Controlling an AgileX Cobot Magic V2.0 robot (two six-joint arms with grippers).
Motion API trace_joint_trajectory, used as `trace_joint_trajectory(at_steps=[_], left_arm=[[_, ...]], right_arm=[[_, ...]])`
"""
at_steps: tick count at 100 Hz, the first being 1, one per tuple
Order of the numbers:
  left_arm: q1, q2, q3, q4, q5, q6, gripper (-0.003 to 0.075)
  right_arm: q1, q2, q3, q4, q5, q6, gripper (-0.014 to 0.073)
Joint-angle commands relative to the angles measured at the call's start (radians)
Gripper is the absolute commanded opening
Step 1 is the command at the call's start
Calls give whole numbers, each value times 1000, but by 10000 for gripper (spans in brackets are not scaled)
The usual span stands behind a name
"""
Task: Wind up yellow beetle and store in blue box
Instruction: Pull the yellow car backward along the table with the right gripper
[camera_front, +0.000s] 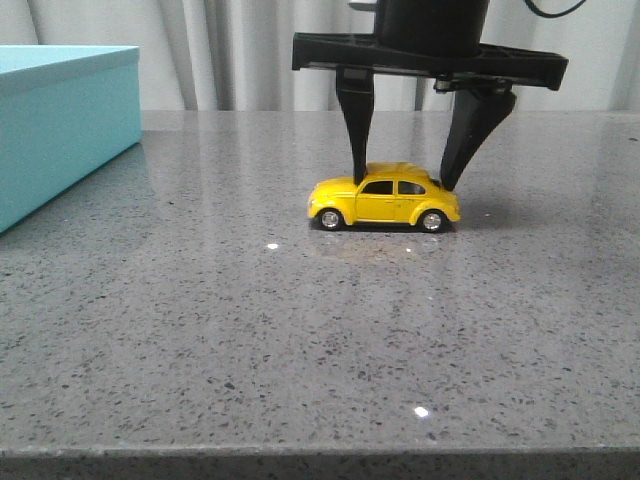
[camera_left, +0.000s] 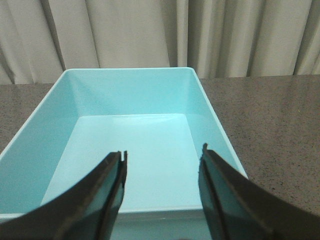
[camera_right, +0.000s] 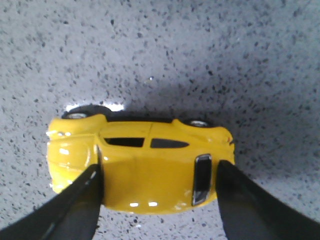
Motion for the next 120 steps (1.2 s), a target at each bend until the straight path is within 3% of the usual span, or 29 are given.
trace_joint_trajectory(at_steps=[1,44,120], left_arm=[[-9,12,-37,0,-81,-6,336],[-9,12,-37,0,-81,-6,336],[-9,12,-37,0,-81,-6,336]], right_arm=[[0,-31,-32,-16,-3,1,489],[-8,-31,-32,-87,35,1,489],[-138,-51,-25,-98,93,-84,489]])
